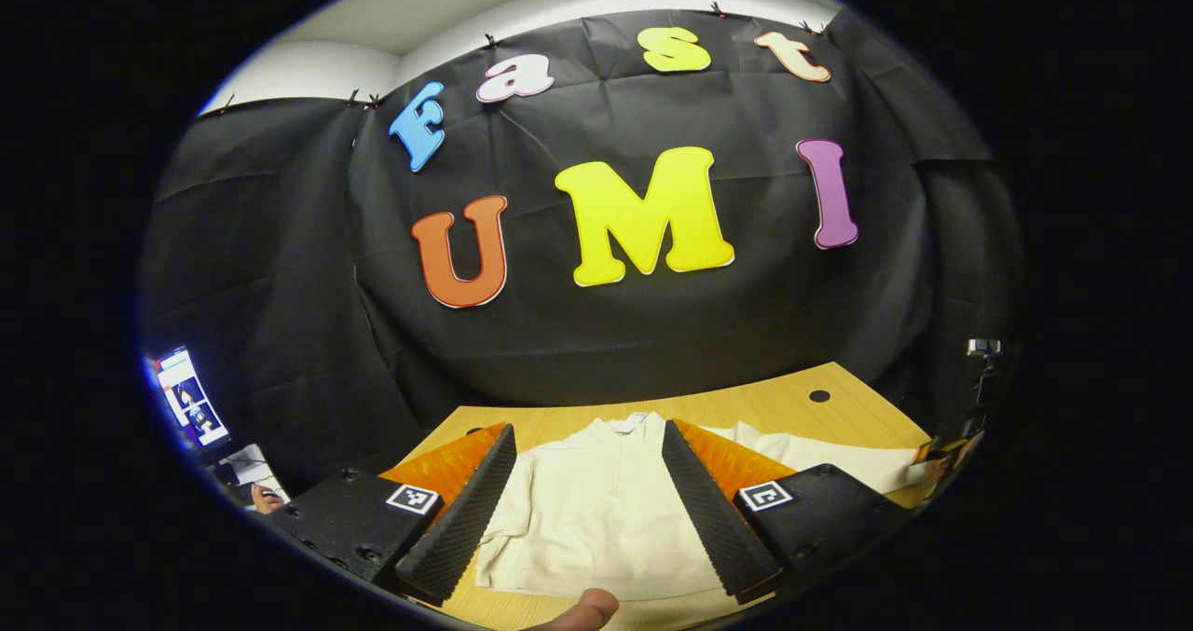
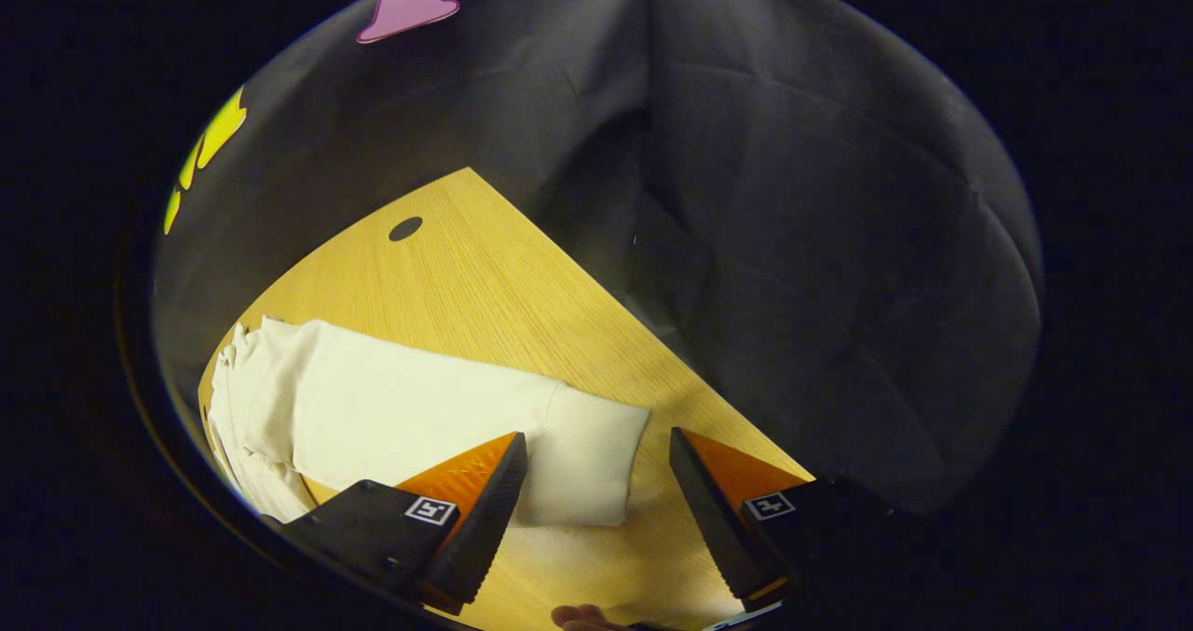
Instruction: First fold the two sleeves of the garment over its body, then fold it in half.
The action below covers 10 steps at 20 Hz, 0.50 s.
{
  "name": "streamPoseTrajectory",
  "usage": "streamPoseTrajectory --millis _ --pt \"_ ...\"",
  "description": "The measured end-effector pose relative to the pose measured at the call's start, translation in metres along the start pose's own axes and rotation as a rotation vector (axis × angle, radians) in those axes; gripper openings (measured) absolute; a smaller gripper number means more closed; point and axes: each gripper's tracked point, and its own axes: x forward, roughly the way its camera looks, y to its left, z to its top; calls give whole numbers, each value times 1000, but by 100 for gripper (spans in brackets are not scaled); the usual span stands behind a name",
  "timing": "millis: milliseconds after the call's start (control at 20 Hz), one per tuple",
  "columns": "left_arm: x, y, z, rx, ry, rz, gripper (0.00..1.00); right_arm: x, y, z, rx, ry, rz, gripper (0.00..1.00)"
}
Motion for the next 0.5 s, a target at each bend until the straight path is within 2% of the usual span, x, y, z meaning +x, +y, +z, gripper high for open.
streamPoseTrajectory --millis 50,150,300,500 --pt "-1 2 -4 7 16 11 100 4 3 -1 -15 16 -5 93" --pt "-3 2 -2 -4 11 4 100 7 5 -1 -26 64 -24 96" --pt "3 7 -3 -4 22 1 100 7 7 -1 38 144 -17 95" --pt "4 22 -12 10 49 3 100 4 4 3 64 200 -19 86"
